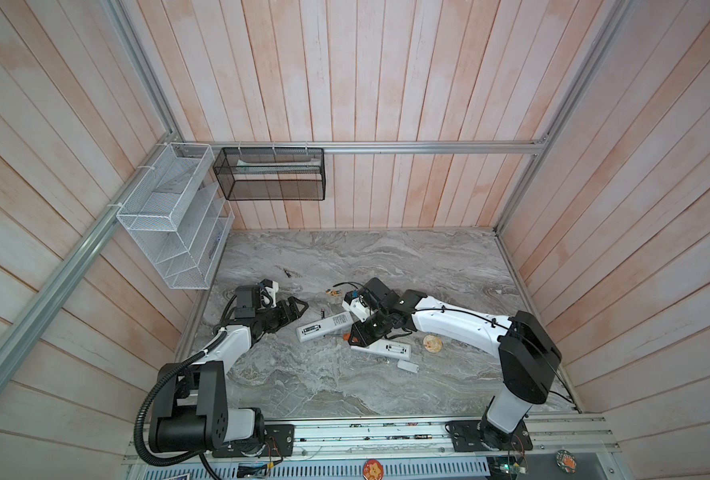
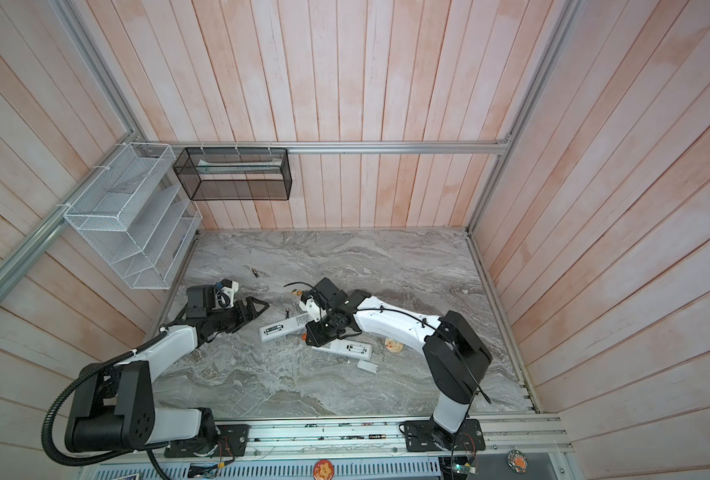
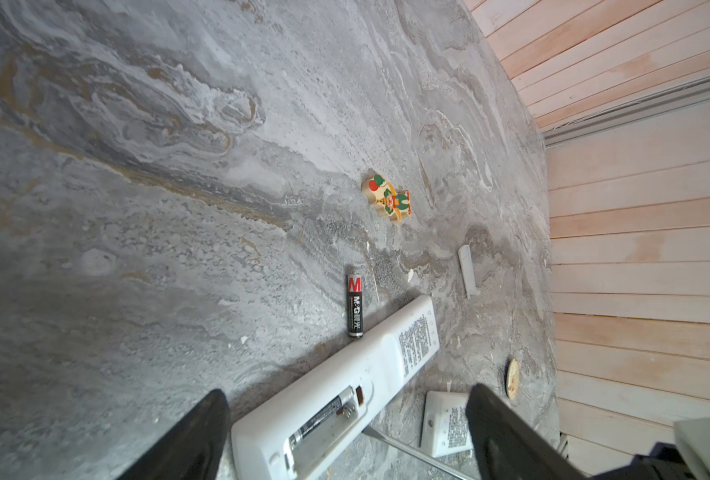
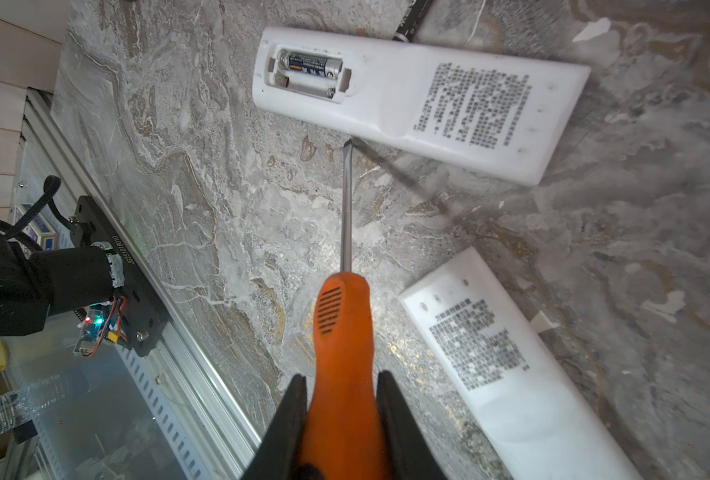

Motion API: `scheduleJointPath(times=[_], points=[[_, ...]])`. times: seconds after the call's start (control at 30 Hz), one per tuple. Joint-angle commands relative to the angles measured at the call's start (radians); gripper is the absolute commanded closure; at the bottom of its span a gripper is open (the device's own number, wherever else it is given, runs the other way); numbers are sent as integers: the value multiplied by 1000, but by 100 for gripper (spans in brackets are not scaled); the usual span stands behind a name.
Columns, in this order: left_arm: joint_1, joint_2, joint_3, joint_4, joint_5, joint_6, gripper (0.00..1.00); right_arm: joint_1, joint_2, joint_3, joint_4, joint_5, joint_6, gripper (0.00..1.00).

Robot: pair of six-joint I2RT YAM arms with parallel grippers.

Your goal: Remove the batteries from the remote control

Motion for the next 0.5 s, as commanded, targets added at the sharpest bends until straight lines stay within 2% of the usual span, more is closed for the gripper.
scheduleJointPath(times=[0.0, 0.47], points=[[-2, 7, -22, 40, 5, 4, 9, 12, 21, 58, -24, -28, 24, 100], [-5, 43, -42, 103, 54, -3, 14, 16, 54, 142, -45, -57, 45, 100]])
